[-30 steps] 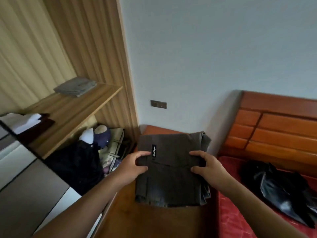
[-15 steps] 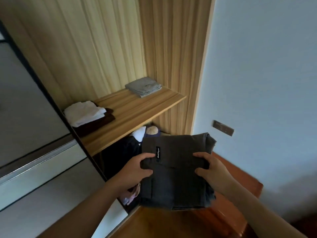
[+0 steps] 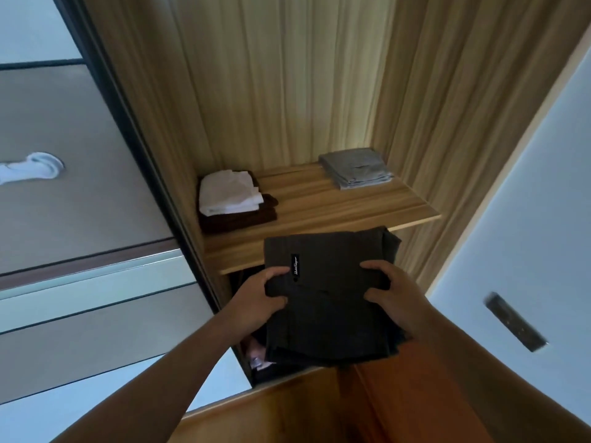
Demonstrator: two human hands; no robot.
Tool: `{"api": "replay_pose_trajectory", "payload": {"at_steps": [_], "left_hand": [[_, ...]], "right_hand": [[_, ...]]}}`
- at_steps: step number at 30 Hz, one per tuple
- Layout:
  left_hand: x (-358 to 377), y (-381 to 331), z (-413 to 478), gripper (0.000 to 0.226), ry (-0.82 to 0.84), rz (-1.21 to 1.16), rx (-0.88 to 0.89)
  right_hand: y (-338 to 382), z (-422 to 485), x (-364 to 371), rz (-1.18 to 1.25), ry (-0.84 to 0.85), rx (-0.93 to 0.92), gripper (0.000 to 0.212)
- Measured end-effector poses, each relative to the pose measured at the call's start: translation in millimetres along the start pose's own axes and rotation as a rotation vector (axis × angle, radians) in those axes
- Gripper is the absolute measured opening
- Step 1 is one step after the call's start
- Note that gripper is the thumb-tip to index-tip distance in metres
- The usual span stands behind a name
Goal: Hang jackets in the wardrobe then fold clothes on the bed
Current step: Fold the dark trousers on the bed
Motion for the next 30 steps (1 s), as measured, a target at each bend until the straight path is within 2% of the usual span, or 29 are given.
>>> {"api": "replay_pose_trajectory", "payload": {"at_steps": [5, 13, 16, 23, 30], "left_hand": [[-18, 5, 67, 0.058, -0.020, -0.019, 0.008], [-28, -13, 179, 0.059, 0.014, -0.066, 0.013], [-21, -25, 211, 0.056, 0.023, -0.119, -0.010], [-2, -43, 292, 0.061, -0.069, -0.037, 0.010], [23, -68, 409, 0.065, -0.066, -0.154, -0.045]], "right_hand": [[11, 73, 4, -0.011, 0.000, -0.021, 0.052], [27, 165, -12, -0.001, -0.135, -0.014, 0.058], [27, 194, -21, -0.022, -0.153, 0.022, 0.061], [29, 276, -53, -0.122, -0.197, -0.013, 0.062], [22, 394, -100, -0.241, -0.214, -0.024, 0.058]]}}
Point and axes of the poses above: each hand's wrist, its own z-axis towards the middle knuckle, its own x-axis out of the palm, y = z × x, the point moved 2 cm from there along z, towards the middle knuckle, and after that the axes turned 2 degrees about z, right-handed, at the moved point
